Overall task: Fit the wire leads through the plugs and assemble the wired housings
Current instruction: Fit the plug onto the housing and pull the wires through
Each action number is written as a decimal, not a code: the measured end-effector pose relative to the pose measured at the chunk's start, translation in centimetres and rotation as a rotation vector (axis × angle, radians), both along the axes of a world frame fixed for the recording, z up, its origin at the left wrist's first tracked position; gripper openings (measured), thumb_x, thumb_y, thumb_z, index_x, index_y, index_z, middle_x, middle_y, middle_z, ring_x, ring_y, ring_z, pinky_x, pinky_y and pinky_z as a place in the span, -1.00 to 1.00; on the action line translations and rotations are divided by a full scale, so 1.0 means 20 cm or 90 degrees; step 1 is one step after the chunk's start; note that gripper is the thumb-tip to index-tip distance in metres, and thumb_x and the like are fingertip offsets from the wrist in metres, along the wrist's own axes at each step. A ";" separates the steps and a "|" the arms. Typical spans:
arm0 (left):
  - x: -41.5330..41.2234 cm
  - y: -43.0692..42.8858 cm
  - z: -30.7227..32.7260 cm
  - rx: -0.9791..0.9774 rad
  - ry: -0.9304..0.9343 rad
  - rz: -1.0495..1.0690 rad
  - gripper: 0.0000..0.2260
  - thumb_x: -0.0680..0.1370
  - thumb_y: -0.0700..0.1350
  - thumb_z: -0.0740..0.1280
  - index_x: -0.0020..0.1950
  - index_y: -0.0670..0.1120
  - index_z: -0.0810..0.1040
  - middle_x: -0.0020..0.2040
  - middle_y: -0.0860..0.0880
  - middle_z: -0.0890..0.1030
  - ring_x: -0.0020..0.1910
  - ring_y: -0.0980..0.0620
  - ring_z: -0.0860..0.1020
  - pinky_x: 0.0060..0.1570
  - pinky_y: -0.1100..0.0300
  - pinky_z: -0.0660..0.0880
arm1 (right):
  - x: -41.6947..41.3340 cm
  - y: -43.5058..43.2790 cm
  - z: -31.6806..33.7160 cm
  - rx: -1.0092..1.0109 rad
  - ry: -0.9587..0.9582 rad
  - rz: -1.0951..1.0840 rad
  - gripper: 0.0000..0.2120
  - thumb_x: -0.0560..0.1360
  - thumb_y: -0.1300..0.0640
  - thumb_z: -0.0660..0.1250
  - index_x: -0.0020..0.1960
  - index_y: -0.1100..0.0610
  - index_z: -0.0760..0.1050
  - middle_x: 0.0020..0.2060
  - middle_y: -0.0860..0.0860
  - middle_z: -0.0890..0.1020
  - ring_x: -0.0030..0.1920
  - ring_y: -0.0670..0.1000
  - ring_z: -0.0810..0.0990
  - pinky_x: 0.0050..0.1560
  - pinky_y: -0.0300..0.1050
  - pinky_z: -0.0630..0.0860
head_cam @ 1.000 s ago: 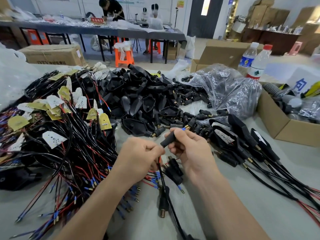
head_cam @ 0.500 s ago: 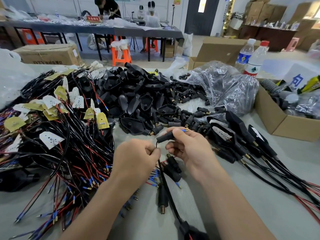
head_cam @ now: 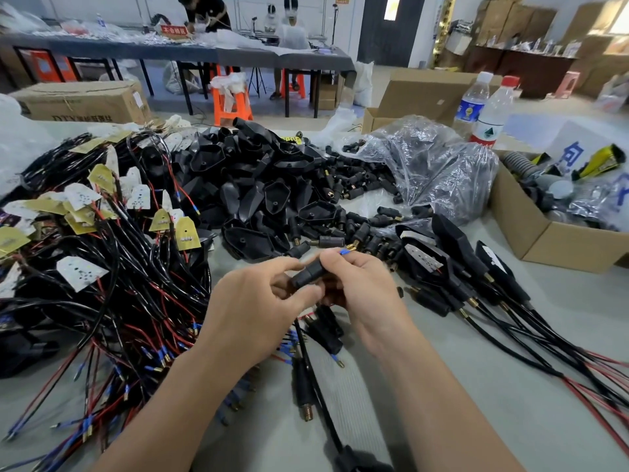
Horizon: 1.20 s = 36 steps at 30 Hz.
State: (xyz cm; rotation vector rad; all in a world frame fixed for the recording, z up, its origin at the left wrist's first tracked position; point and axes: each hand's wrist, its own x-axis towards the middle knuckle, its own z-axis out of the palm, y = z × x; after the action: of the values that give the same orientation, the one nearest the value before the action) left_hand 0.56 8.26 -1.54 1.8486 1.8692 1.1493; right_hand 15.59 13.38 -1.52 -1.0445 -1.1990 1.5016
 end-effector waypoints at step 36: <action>-0.03 -0.02 0.09 -0.359 -0.401 -0.335 -0.73 0.53 0.10 0.40 -0.21 -0.06 0.71 -0.23 -0.18 0.71 -0.29 0.05 0.64 -0.28 0.33 0.54 | 0.29 0.18 0.06 -0.067 0.408 -0.374 -0.58 0.72 0.00 0.16 -0.11 0.27 0.59 -0.36 0.11 0.64 -0.46 -0.03 0.56 -0.43 -0.22 0.52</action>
State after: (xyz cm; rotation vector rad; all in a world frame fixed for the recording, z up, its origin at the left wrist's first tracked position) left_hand -0.02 7.78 0.36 1.3223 1.1008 0.7746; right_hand 21.44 16.98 -0.34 -0.7901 -0.3241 1.2783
